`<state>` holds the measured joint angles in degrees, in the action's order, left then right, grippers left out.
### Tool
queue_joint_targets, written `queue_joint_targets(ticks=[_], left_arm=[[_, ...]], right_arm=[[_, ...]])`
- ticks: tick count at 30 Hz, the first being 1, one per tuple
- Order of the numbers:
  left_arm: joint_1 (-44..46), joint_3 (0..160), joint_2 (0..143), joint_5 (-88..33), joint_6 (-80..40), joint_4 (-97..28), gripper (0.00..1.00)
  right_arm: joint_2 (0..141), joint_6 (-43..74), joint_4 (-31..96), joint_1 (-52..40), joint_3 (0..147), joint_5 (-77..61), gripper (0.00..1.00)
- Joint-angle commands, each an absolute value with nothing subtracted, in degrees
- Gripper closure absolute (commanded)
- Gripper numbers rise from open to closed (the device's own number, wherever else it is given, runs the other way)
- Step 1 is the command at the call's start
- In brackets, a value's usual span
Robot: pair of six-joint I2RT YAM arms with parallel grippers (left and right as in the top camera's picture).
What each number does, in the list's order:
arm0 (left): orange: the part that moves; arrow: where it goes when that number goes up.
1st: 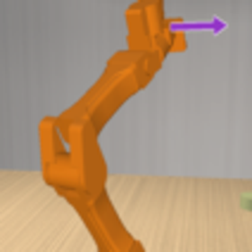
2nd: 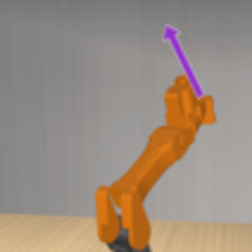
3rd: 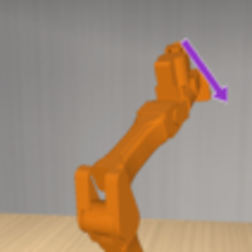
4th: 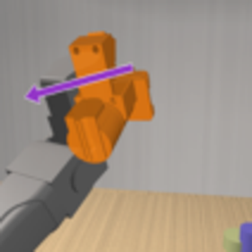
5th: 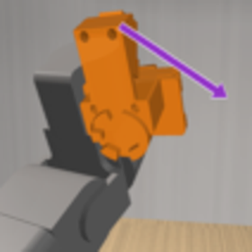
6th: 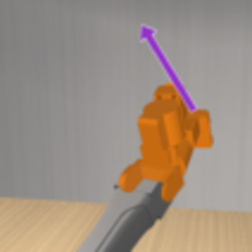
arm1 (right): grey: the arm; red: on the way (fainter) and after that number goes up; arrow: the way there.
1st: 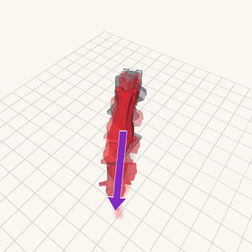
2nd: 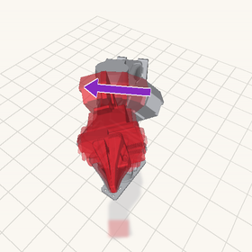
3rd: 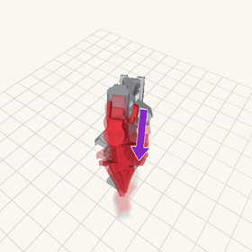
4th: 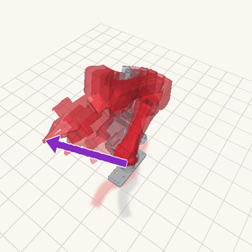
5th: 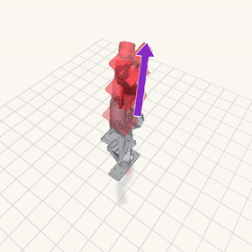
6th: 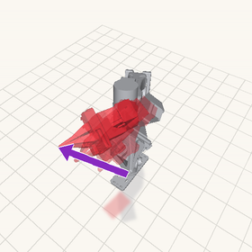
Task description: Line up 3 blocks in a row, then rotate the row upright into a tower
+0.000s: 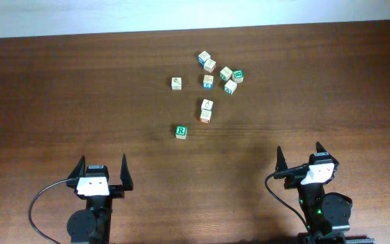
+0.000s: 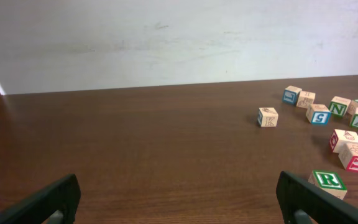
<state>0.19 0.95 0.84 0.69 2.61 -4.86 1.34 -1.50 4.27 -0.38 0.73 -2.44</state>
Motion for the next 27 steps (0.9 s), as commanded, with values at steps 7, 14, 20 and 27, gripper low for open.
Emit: queue_joint_targets(ticks=[7, 14, 20, 27], left_arm=[[-0.23, 0.51, 0.36, 3.05, 3.57, -3.90, 0.01], [-0.19, 0.51, 0.36, -1.96, 3.55, -3.44, 0.01], [-0.19, 1.39, 0.47, -2.15, 3.55, -2.17, 0.01], [-0.19, 5.93, 4.69, -2.17, 3.57, -2.17, 0.01]], right_arm=[[1.50, -1.23, 4.34, 0.01, 0.32, -1.72, 0.02], [1.50, -1.19, 4.27, 0.01, 0.32, -1.96, 0.02], [1.50, -0.25, 1.63, 0.01, 0.56, -4.60, 0.02], [1.50, -0.14, 1.74, 0.03, 3.36, -4.54, 0.02]])
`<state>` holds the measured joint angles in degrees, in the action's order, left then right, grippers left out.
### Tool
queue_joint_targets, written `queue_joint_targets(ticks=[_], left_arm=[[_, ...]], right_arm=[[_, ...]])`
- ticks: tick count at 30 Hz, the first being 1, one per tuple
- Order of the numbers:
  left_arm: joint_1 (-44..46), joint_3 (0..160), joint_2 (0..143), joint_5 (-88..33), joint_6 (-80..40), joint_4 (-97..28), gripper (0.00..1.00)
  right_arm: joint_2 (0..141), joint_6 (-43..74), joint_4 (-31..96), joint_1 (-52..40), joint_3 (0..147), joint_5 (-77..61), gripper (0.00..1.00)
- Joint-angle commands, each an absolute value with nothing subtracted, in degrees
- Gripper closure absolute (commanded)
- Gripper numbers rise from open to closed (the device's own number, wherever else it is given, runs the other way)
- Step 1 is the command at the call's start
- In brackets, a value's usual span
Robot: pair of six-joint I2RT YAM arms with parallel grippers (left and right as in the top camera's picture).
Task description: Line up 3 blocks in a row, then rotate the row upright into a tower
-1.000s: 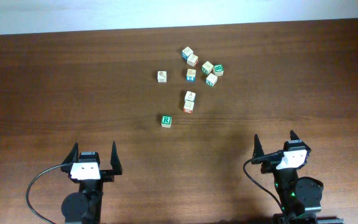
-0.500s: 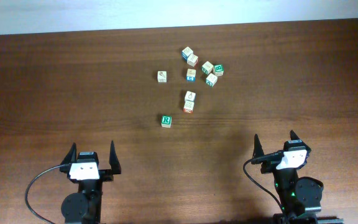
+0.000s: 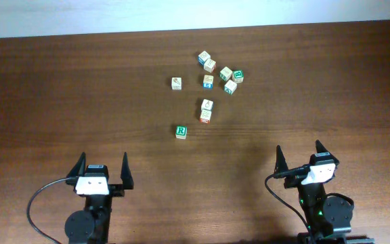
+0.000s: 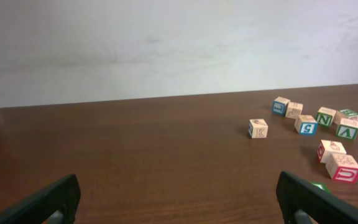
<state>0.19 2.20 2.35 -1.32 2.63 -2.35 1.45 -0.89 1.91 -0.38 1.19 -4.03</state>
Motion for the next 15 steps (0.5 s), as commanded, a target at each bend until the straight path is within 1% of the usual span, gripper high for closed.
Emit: queue_joint_targets(ticks=[1, 4, 10, 15], left_arm=[[-0.19, 7.51, 6.42, -2.17, 3.55, -2.17, 0.01], [-0.19, 10.09, 10.07, -2.20, 3.55, -2.20, 0.01], [-0.16, 20.18, 25.23, -5.87, 3.60, -4.21, 0.01], [-0.16, 30.15, 37.17, -6.68, 3.62, -10.11, 0.01]], right_arm=[[1.50, -0.14, 1.98, 0.03, 4.03, -4.54, 0.02], [1.50, -0.14, 3.95, 0.03, 5.89, -4.54, 0.02], [2.39, -0.16, 11.64, 0.03, 11.99, -4.54, 0.02], [8.86, -0.16, 13.63, 0.03, 17.67, -6.00, 0.02]])
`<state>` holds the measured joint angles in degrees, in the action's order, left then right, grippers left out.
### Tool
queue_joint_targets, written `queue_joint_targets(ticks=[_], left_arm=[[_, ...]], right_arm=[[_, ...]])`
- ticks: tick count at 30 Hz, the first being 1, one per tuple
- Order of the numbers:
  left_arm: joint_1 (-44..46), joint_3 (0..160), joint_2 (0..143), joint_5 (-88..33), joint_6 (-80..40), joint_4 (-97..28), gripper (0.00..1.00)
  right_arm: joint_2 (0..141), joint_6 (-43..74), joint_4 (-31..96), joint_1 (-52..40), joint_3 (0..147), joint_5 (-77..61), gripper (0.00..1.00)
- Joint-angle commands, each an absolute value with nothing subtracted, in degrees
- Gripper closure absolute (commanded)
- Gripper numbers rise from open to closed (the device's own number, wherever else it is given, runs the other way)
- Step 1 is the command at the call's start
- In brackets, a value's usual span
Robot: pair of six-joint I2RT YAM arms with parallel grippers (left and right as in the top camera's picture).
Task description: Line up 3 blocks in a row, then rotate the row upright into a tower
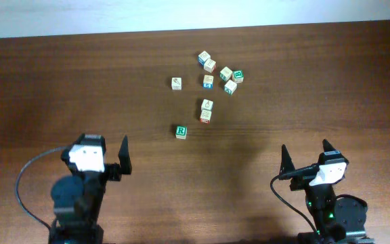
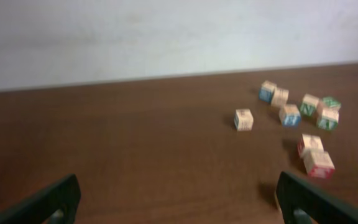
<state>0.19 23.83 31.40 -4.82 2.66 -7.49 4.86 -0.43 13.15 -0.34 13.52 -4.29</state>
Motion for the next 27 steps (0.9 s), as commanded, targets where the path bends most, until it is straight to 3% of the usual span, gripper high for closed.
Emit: queue_joint_targets(ticks=[1, 13, 27], left_arm=[[-0.16, 32.29, 39.46, -6.72, 3.60, -11.79, 0.01], [-0.16, 46.72, 54.48, -6.98, 4.16, -24.12, 0.01], [-0.16, 70.67, 73.76, -15.00, 6.15, -46.30, 0.01]], right_arm=[[11.03, -0.16, 14.04, 0.03, 19.20, -6.74, 0.02], [38.70, -0.16, 19.38, 0.01, 38.35, -16.86, 0.02], [61.21, -0.19, 36.73, 0.01, 59.20, -26.63, 0.02]])
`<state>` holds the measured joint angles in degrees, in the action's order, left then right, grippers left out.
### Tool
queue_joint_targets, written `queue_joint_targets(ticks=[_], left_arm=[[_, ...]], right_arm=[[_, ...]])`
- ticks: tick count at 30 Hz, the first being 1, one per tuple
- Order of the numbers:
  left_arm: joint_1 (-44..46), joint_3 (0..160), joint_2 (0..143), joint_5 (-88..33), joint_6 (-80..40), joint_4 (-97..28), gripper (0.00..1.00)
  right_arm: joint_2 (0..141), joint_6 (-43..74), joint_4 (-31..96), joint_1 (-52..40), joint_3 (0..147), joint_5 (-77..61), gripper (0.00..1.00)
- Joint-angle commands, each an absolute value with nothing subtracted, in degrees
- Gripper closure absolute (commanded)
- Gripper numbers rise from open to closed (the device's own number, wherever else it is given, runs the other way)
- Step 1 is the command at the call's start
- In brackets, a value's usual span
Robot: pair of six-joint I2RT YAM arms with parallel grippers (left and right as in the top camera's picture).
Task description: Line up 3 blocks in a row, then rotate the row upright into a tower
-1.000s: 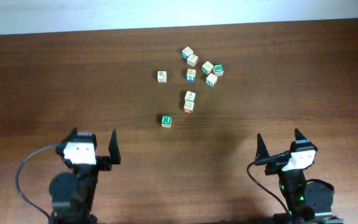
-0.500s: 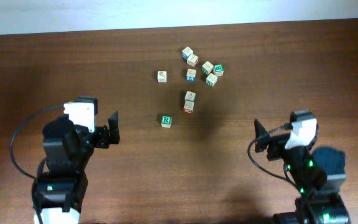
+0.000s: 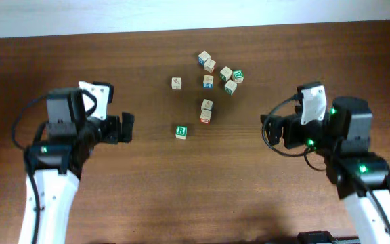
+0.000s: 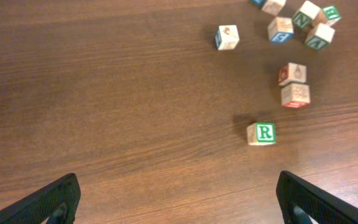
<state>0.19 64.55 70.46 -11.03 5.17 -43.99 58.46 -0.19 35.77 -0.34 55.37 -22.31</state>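
Several wooden letter blocks lie on the brown table [image 3: 59, 61]. A green R block [image 3: 181, 132] [image 4: 261, 133] sits nearest the arms. Behind it are a red-edged block [image 3: 205, 117] [image 4: 296, 95] and another [image 3: 207, 104] touching it. A lone block [image 3: 176, 83] [image 4: 227, 37] lies further back, beside a cluster [image 3: 226, 73] [image 4: 306, 14]. My left gripper [image 3: 123, 128] [image 4: 179, 208] hovers open and empty, left of the R block. My right gripper [image 3: 269, 130] hangs to the right of the blocks, fingers apart, holding nothing.
A white wall strip [image 3: 195, 13] runs along the table's far edge. Bare wood lies between each gripper and the blocks. Black cables loop off both arms.
Both arms have risen from the front edge and now reach toward the table's middle. The left wrist camera now looks down on the blocks. No block has moved.
Both arms first sat folded at the table's front edge, grippers open. Then the left arm had turned and lifted a little. Now both arms hang over the table, flanking the blocks, which lie as they did.
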Motion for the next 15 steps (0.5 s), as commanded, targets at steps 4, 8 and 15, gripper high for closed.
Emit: queue_joint_targets(ticks=[4, 8, 15], left_arm=[[-0.16, 74.00, 77.91, -20.88, 6.13, -48.31, 0.01], [-0.16, 74.00, 79.92, -23.11, 6.11, -49.80, 0.01], [-0.16, 74.00, 80.14, -23.40, 5.21, -49.80, 0.01]], right_arm=[[68.49, -0.16, 40.21, 0.01, 64.16, -35.59, 0.02], [74.67, -0.16, 45.87, 0.01, 69.08, -39.03, 0.02], [79.85, -0.16, 42.06, 0.01, 69.56, -42.52, 0.02]])
